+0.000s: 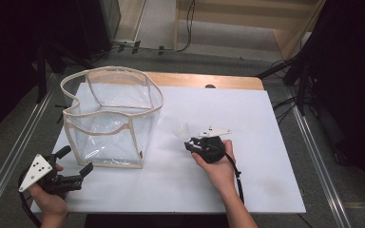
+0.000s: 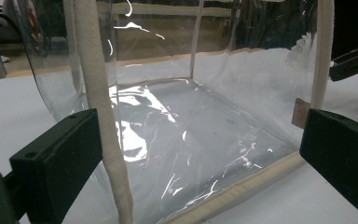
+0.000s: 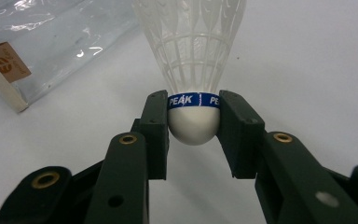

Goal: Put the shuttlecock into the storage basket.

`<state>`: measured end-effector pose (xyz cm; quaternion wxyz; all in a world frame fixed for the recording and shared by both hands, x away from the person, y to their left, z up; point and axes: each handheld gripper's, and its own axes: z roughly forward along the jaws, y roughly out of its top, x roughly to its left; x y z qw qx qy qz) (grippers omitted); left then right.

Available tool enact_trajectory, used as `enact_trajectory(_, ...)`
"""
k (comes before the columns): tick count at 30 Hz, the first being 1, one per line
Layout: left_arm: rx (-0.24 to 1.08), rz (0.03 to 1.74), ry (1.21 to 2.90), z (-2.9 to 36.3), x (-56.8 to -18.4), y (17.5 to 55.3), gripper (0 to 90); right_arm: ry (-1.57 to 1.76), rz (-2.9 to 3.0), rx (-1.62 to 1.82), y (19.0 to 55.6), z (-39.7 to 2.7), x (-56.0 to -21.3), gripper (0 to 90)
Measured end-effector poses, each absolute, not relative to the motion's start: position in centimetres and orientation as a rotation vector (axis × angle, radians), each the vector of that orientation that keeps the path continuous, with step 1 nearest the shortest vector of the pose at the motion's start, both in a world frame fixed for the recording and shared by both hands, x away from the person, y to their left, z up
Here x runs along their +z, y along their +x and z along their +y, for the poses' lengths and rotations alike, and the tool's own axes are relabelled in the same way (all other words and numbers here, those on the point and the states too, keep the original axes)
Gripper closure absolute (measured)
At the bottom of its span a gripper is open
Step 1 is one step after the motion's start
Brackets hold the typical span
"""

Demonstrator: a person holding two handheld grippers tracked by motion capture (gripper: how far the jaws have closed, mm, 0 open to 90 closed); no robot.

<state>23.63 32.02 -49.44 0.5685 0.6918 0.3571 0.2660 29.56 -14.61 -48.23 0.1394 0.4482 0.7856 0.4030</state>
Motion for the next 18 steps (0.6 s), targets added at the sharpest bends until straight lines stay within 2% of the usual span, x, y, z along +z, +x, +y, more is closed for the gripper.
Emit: enact_trajectory(18, 0.624, 0.840, 1.625, 32.0, -49.4, 23.6, 0.0, 1.270, 2.244, 1.184, 29.9, -15.0, -46.5, 62.9)
